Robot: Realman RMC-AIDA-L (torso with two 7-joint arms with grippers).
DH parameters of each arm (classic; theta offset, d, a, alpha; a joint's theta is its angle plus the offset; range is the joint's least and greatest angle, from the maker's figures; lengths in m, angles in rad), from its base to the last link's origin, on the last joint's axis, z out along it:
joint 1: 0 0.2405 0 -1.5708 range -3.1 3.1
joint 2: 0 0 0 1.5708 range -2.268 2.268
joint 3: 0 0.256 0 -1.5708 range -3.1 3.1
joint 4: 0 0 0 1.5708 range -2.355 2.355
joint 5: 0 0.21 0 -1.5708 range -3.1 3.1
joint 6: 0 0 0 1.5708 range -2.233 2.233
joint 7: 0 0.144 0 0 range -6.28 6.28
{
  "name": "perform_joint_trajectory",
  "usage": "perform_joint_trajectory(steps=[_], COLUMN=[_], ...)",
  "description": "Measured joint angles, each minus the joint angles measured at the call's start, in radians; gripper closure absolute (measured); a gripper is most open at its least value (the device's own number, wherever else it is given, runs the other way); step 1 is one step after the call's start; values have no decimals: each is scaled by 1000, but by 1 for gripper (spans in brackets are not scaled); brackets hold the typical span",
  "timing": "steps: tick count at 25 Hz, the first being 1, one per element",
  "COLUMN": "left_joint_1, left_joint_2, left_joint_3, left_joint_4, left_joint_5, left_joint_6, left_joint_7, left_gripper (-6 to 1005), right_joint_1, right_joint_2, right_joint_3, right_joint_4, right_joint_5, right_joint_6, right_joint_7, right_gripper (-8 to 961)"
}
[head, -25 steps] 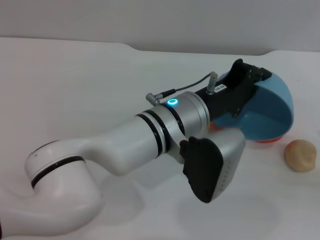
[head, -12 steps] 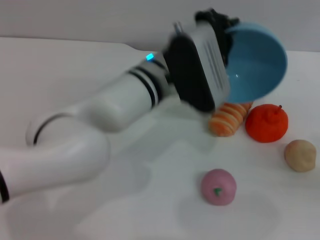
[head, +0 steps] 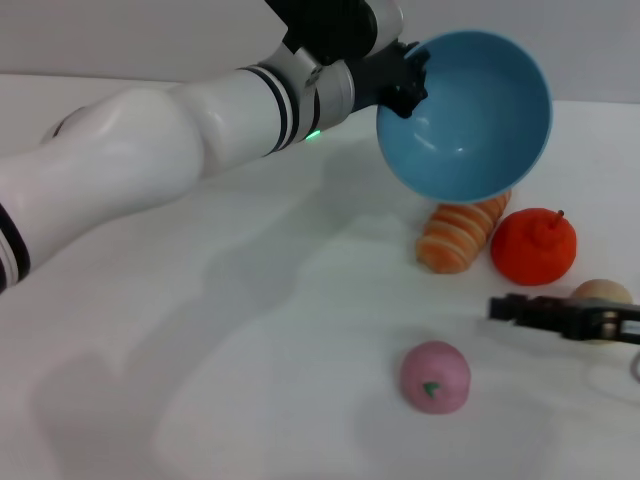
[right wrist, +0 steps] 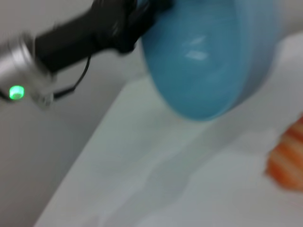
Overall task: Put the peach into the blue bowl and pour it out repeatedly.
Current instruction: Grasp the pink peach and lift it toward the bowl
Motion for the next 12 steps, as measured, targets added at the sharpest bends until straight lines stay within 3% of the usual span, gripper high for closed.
perform_joint_trajectory(steps=[5, 12], left_joint_1=[12, 26], left_joint_2=[-1, -1], left_joint_3=[5, 5], left_joint_4=[-3, -3], left_joint_5=[-4, -8], left_joint_6=[4, 7], left_joint_7=[-2, -26], left_gripper=[1000, 1001], right_joint_1=[114, 175], right_joint_2=[1, 6], right_joint_3=[-116, -258], right_joint_4=[108, 175], right_joint_5=[-61, -65], right_joint_6=[125, 206], right_joint_7=[54, 121], right_gripper=[410, 411])
